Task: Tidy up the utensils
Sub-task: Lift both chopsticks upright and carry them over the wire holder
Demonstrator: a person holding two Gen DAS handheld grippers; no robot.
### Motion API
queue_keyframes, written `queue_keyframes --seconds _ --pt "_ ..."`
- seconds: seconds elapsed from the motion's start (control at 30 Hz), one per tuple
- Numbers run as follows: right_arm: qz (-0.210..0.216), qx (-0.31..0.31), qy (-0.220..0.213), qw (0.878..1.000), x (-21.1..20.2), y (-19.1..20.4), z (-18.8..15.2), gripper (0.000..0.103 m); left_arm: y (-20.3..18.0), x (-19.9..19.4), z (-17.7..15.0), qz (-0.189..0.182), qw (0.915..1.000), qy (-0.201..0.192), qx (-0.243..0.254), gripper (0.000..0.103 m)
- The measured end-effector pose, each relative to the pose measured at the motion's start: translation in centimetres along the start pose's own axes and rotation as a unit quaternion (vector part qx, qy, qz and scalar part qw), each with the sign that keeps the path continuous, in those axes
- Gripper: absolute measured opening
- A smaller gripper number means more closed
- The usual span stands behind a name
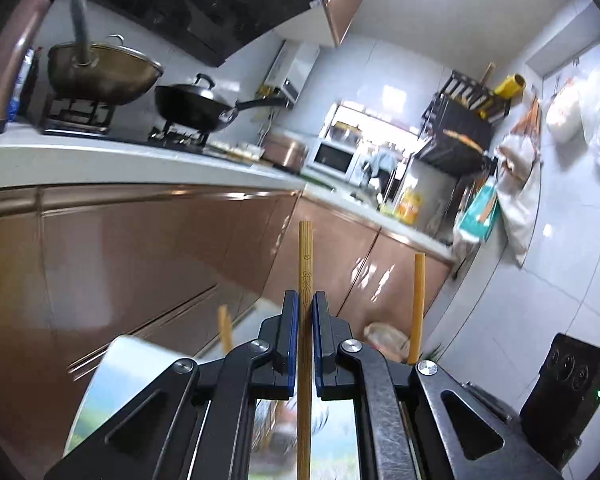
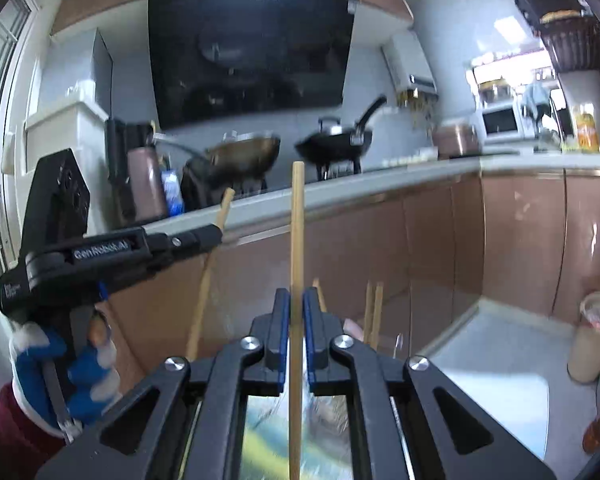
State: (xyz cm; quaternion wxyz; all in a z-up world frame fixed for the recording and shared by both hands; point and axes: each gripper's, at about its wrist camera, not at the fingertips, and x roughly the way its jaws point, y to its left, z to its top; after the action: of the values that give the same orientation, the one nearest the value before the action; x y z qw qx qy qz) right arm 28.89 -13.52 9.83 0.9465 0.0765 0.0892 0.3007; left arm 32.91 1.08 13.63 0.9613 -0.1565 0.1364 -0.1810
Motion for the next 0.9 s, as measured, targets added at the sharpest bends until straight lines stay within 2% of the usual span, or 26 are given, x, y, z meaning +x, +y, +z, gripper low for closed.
queue_keyframes --seconds 0.27,0.57,0.9 --pt "-0.006 -0.027 -0.044 0.999 4.5 -2.0 0.3 0.007 0.6 6.2 0.3 -0.022 0.9992 -0.034 -0.001 0.006" --pt "-0.031 -0.047 -0.059 0.997 8.4 -3.5 -1.8 0.007 2.6 10.1 -1.7 0.012 0.9981 -0.060 0.011 0.006" --pt "-0.070 -0.066 -0.035 0.995 10.2 -4.1 -5.0 0.007 2.3 11.2 -3.9 0.054 0.9936 -0.094 0.031 0.006"
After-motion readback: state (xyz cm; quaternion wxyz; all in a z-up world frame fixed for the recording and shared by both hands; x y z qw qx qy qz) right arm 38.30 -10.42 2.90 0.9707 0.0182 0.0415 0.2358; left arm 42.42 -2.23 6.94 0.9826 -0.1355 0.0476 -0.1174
